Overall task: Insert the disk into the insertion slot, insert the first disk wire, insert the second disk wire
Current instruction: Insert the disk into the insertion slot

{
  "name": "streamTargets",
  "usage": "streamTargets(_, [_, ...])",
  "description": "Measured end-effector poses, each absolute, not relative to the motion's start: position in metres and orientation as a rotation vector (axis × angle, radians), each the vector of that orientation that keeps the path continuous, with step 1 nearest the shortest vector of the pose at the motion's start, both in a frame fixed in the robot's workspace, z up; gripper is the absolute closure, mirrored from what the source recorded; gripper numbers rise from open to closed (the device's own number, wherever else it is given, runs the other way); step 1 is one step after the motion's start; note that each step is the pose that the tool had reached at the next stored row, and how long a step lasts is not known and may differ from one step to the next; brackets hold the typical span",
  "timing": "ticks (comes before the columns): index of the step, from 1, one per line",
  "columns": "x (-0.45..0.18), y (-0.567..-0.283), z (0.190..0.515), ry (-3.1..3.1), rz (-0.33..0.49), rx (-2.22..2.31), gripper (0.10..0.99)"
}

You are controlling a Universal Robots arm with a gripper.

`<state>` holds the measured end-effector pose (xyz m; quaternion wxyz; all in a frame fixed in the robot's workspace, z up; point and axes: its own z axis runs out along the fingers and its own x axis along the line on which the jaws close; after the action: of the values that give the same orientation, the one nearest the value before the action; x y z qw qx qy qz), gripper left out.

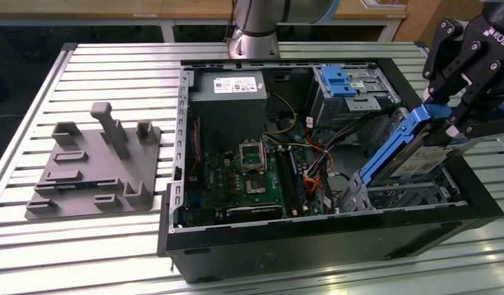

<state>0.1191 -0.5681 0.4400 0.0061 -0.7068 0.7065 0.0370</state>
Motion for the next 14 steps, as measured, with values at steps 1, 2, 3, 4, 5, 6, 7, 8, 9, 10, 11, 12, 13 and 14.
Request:
streamTargets(1, [0.119,-0.568,0.439,2.211,0.116,-2.212,0.722])
streamTargets(2, [0.119,-0.568,0.438,2.211,0.116,-2.212,0.722])
streamTargets(3, [0.119,-0.568,0.438,2.211,0.116,-2.212,0.722])
streamTargets(4, [0.119,-0.568,0.437,2.211,0.116,-2.212,0.722])
streamTargets(5, [0.119,-0.568,0.436,2.211,0.116,-2.212,0.722])
streamTargets(6, [0.119,-0.568,0.435,2.211,0.116,-2.212,0.722])
streamTargets(7, [0.119,-0.568,0.434,2.211,0.116,-2.212,0.722])
streamTargets(8, [0.119,-0.568,0.433,2.211,0.116,-2.212,0.722])
streamTargets(9, [0.119,-0.568,0.432,2.211,0.117,-2.212,0.722])
streamTargets(10, [0.119,-0.568,0.431,2.211,0.117,-2.212,0.722])
streamTargets(11, [0.119,-0.568,0.43,2.212,0.117,-2.212,0.722])
streamTargets(12, [0.119,-0.568,0.429,2.212,0.118,-2.213,0.722])
streamTargets(13, [0.119,-0.568,0.428,2.212,0.118,-2.213,0.722])
streamTargets(14, [0.119,-0.568,0.427,2.212,0.118,-2.213,0.722])
